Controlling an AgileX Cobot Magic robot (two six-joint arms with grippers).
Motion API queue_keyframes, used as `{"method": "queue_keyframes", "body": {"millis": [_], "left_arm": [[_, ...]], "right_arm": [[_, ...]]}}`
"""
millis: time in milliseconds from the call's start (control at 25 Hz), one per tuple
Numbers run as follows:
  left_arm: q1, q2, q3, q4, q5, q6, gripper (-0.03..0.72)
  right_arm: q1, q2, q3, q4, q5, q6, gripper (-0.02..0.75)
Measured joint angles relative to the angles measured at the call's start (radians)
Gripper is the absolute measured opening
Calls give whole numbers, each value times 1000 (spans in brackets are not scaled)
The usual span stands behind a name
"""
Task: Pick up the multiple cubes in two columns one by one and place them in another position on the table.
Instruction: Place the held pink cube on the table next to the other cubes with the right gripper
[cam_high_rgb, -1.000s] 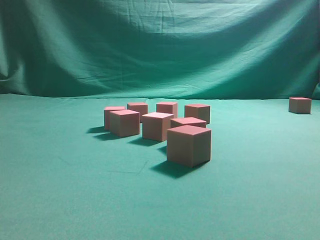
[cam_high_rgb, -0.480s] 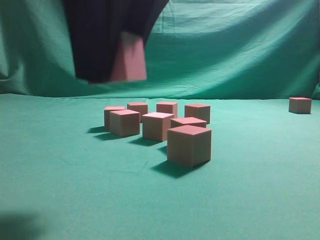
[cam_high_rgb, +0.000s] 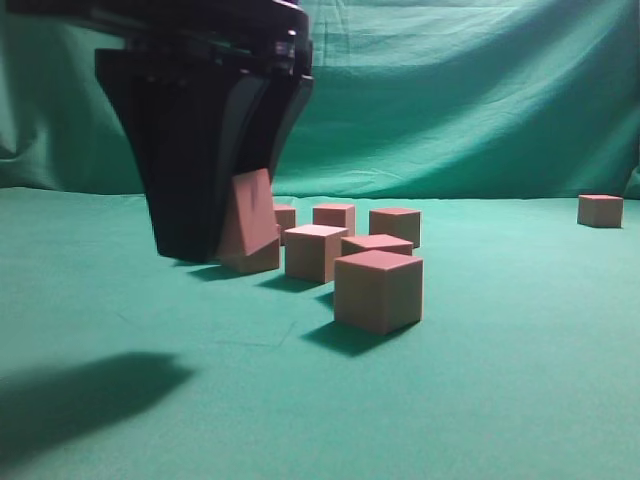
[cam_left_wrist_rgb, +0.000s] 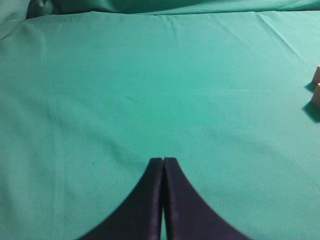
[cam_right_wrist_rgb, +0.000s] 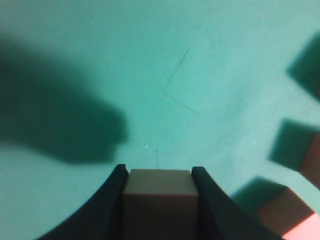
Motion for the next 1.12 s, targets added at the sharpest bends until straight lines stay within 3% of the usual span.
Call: {"method": "queue_keyframes", "body": {"millis": [1120], "left_arm": [[0, 0, 0, 0, 0, 0, 0]], "right_arm": [[-41, 99, -2, 2, -45, 21, 265]]}}
